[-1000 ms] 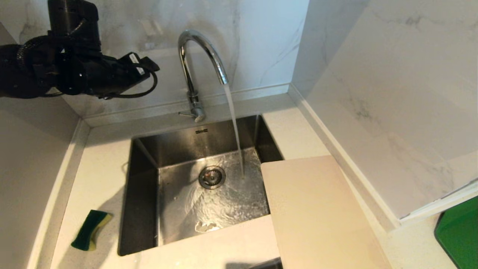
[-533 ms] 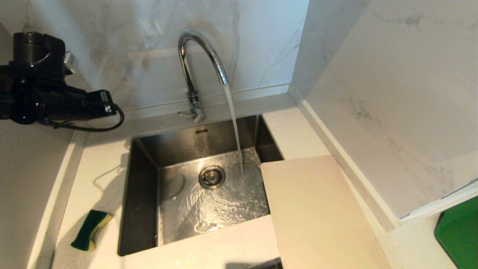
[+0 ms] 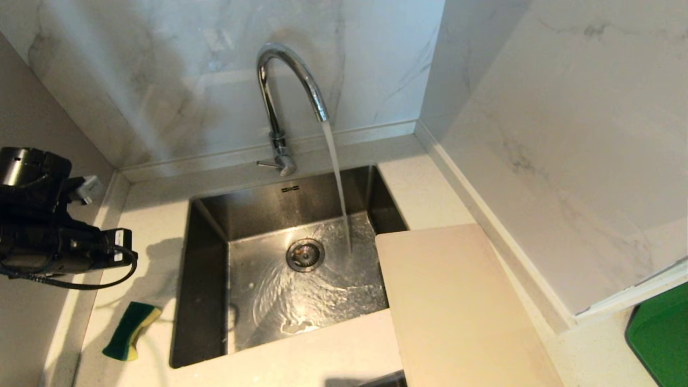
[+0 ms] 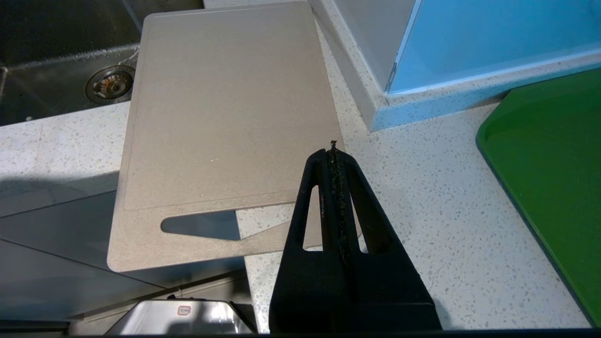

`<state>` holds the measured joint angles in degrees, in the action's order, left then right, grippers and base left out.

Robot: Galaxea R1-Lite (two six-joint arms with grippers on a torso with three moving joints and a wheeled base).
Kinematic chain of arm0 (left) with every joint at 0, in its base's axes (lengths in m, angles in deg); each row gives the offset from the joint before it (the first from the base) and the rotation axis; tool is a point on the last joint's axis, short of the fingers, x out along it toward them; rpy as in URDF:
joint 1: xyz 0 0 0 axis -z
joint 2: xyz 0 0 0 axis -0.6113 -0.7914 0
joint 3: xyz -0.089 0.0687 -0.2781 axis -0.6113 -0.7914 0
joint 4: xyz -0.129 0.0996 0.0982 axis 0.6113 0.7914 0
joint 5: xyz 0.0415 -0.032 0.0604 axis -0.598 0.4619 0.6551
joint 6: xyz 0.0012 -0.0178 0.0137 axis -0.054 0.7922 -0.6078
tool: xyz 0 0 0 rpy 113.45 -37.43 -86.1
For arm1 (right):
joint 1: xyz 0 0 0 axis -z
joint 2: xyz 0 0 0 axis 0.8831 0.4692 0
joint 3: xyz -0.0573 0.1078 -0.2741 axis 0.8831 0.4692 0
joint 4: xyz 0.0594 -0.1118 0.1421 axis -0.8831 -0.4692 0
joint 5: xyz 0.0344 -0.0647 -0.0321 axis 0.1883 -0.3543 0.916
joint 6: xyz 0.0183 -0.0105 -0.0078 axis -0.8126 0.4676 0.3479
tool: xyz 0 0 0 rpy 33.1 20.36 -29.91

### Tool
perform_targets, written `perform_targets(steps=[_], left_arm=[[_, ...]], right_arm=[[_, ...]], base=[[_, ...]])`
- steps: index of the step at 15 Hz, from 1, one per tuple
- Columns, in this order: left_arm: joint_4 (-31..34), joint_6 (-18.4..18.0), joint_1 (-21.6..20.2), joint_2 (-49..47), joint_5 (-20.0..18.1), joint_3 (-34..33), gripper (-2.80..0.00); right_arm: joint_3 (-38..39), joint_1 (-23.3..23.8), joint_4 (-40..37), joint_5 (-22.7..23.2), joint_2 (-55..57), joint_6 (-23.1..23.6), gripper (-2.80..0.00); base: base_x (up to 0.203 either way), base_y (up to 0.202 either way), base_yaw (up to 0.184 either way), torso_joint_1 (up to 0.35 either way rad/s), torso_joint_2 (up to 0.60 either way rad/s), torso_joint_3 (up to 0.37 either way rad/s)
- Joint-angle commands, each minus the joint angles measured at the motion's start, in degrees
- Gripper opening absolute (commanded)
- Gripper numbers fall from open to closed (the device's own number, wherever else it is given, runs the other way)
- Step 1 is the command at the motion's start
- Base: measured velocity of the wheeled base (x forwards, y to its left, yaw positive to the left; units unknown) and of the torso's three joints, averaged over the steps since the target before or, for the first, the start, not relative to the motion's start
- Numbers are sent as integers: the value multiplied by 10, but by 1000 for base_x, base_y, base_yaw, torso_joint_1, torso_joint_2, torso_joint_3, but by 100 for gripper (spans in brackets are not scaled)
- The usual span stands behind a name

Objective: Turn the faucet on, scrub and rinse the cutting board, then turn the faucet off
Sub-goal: Pick up the cleaning cloth

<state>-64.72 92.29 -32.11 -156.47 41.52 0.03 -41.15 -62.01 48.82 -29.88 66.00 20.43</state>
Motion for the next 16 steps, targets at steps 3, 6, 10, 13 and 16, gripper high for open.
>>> perform_targets(steps=[3,6,10,13,16], left_arm=[[-29,-34,18,44,23,-116,-280],[-31,-35,12,43,30,-131,0],[-33,-29,0,17,28,-168,0],[-51,-29,-22,-16,23,-174,0],[-99,-32,-32,-54,16,-171,0]], right_arm=[[0,0,0,0,0,0,-280],[0,0,0,0,0,0,-280],[0,0,0,0,0,0,-280],[0,0,0,0,0,0,-280],[0,0,0,0,0,0,-280]], base=[[0,0,0,0,0,0],[0,0,0,0,0,0],[0,0,0,0,0,0],[0,0,0,0,0,0],[0,0,0,0,0,0]])
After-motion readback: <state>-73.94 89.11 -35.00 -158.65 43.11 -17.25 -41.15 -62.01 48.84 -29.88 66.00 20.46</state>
